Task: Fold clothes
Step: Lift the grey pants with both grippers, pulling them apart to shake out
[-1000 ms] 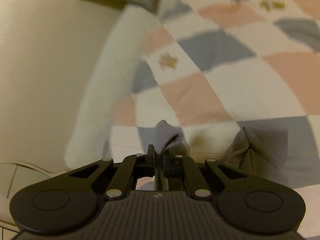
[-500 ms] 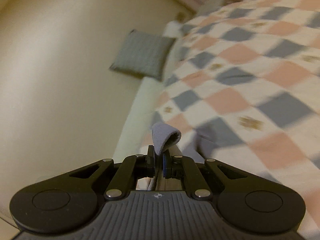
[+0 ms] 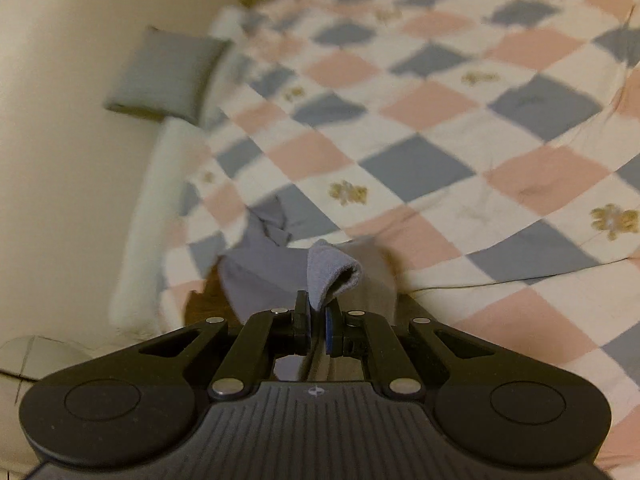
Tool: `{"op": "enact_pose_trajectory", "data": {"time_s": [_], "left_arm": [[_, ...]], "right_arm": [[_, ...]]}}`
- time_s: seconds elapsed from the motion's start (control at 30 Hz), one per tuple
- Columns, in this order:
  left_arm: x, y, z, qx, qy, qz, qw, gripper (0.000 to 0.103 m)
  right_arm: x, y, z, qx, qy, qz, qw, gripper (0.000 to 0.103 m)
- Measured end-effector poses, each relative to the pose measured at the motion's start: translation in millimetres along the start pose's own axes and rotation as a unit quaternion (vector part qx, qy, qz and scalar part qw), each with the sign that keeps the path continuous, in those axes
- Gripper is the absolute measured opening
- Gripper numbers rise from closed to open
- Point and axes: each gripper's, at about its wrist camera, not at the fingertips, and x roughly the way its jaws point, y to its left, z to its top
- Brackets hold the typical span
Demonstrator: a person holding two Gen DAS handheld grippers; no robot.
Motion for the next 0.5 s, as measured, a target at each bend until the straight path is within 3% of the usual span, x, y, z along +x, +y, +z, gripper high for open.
{"op": "enact_pose_trajectory", "data": {"time_s": [0.1, 0.17, 0.23, 0.3, 0.33, 0.4, 0.47, 0.5], "left_arm": [[2.8, 34.0, 65.2, 0.024, -0.064, 0.069, 0.9953, 0.004], [-9.1, 51.6, 117.9, 0.049, -0.121, 0.124, 0.9837, 0.004], [-49.9, 55.3, 173.0, 0.061, -0.199, 0.166, 0.9639, 0.004], [-100.2, 40.5, 211.9, 0.081, -0.274, 0.198, 0.9377, 0.004], [-127.1, 26.1, 226.5, 0.095, -0.308, 0.211, 0.9227, 0.004], [-170.3, -10.5, 242.8, 0.118, -0.35, 0.226, 0.9015, 0.004], [-198.5, -58.4, 243.1, 0.141, -0.371, 0.239, 0.886, 0.004], [-206.1, -84.4, 237.9, 0.15, -0.373, 0.244, 0.8822, 0.004]], "right_arm": [[28.3, 77.0, 40.3, -0.033, -0.006, 0.04, 0.999, 0.006], [5.2, 144.4, 67.2, -0.068, -0.05, 0.101, 0.991, 0.006], [-42.2, 209.5, 83.5, -0.113, -0.103, 0.181, 0.971, 0.006], [-111.6, 255.0, 81.8, -0.166, -0.159, 0.249, 0.941, 0.006], [-145.9, 265.5, 78.1, -0.181, -0.179, 0.273, 0.928, 0.006], [-208.7, 270.0, 70.1, -0.2, -0.205, 0.307, 0.908, 0.006], [-258.3, 250.2, 62.7, -0.212, -0.216, 0.326, 0.896, 0.006], [-276.1, 230.7, 58.5, -0.216, -0.22, 0.329, 0.893, 0.006]]}}
